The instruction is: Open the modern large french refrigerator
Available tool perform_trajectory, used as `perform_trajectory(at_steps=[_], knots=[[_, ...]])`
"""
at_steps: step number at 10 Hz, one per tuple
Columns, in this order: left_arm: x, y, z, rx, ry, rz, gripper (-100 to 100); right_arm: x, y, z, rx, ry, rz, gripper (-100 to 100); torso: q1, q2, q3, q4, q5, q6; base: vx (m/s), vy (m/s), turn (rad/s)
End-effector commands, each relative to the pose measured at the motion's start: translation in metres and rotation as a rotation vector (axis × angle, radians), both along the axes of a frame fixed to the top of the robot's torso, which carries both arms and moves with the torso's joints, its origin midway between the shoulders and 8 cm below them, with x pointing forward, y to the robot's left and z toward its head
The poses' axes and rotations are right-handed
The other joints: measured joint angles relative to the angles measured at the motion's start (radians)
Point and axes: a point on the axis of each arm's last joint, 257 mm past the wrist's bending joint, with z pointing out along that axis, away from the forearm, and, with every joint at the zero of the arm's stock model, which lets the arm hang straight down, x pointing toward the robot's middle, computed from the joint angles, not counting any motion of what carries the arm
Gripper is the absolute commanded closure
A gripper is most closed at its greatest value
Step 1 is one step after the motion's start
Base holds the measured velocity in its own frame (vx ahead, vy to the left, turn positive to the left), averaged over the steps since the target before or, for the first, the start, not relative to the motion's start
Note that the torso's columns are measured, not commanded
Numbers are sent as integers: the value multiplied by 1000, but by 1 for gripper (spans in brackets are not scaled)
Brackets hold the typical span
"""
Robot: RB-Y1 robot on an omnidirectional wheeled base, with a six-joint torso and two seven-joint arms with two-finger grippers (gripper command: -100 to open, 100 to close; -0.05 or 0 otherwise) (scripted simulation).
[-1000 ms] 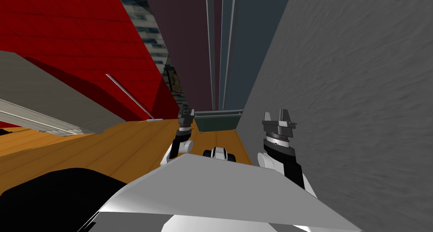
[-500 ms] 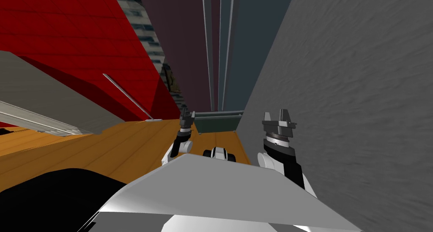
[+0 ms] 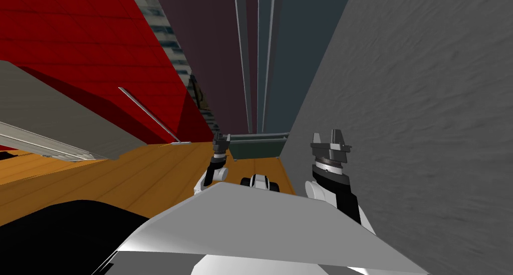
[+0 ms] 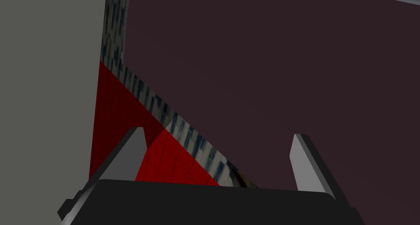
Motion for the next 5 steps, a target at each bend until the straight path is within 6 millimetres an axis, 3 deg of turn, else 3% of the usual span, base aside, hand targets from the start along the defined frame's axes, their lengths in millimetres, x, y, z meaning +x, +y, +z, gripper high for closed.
perform_trajectory(at_steps=[1, 5], knots=[[1, 9, -13, -31, -3, -3, -100, 0, 0, 0, 0, 0, 0, 0, 0, -2, -1, -1, 0, 0, 84, -44, 9], [0, 26, -37, -95, -13, -3, -100, 0, 0, 0, 0, 0, 0, 0, 1, 1, 1, 0, 0, 0, 82, -47, 17]])
